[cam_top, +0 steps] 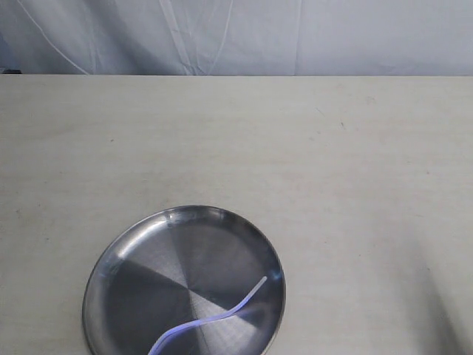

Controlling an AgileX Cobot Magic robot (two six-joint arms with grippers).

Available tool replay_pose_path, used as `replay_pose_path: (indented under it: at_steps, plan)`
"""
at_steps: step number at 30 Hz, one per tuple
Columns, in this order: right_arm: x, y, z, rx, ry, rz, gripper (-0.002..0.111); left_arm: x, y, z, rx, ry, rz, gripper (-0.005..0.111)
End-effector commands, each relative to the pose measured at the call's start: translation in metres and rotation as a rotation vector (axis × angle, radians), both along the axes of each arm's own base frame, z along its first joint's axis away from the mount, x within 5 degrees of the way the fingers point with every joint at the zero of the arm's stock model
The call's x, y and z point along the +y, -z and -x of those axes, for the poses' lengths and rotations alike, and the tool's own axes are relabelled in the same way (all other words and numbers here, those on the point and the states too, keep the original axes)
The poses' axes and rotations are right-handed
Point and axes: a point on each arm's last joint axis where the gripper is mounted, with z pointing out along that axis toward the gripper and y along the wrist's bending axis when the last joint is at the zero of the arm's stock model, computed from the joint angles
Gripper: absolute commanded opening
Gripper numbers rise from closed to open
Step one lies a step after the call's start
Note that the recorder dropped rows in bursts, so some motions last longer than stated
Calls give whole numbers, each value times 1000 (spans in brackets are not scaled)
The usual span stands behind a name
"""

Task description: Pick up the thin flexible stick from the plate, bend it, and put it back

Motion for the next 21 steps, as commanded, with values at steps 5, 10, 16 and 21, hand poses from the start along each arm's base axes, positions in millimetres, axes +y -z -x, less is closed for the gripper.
replay_pose_path:
  at_steps: [5,10,16,21]
  plan:
    - [0,0,0,-8,7,1,-1,1,-1,0,-30,-9,-63,0]
    - [0,0,0,-8,7,1,-1,0,-2,0,-31,15,-62,0]
    - [0,0,0,-8,7,1,-1,-1,-2,0,-31,32,-64,0]
    - [0,0,0,-8,7,1,-1,-1,-2,0,-31,32,-66,0]
